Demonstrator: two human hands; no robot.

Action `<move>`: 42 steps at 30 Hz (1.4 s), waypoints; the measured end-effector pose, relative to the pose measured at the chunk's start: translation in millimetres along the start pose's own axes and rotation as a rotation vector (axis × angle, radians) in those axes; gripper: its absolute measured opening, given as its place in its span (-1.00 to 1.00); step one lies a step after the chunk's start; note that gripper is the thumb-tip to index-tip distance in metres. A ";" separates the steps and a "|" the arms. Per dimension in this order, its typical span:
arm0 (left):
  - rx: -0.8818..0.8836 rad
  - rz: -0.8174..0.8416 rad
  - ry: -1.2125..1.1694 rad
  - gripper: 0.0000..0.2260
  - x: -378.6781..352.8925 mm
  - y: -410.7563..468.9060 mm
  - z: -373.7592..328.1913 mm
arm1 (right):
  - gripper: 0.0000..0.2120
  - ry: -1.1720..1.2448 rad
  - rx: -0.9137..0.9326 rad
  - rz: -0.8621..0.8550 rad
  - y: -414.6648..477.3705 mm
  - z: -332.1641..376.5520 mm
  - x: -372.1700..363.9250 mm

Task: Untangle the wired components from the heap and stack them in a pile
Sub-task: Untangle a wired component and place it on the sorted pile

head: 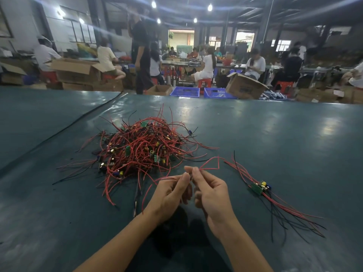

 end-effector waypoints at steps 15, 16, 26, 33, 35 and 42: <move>0.044 -0.053 -0.095 -0.61 -6.0 7.7 4.5 | -0.87 0.083 -0.228 -0.354 10.7 -7.0 5.7; 0.050 -0.050 -0.097 -0.61 -6.7 7.8 4.8 | -0.88 0.087 -0.235 -0.396 12.6 -6.5 10.1; 0.056 -0.037 -0.079 -0.58 -6.4 6.8 7.0 | -0.87 0.236 -0.175 -0.628 23.4 -2.9 42.5; 0.081 -0.081 -0.139 -0.58 -2.2 10.7 11.0 | -0.74 0.006 -0.149 -0.299 8.1 -10.7 7.4; 0.081 -0.056 -0.136 -0.63 -1.5 10.1 11.4 | -0.76 -0.026 -0.147 -0.208 2.5 -13.3 -4.5; 0.066 0.029 -0.071 -0.62 -3.1 8.5 9.8 | -0.77 0.014 -0.147 -0.363 9.0 -14.7 3.9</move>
Point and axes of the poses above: each hand's wrist, its own y-axis towards the middle knuckle, its own x-axis out of the back of the hand, z = x × y, the point moved 1 cm from there along y, towards the middle knuckle
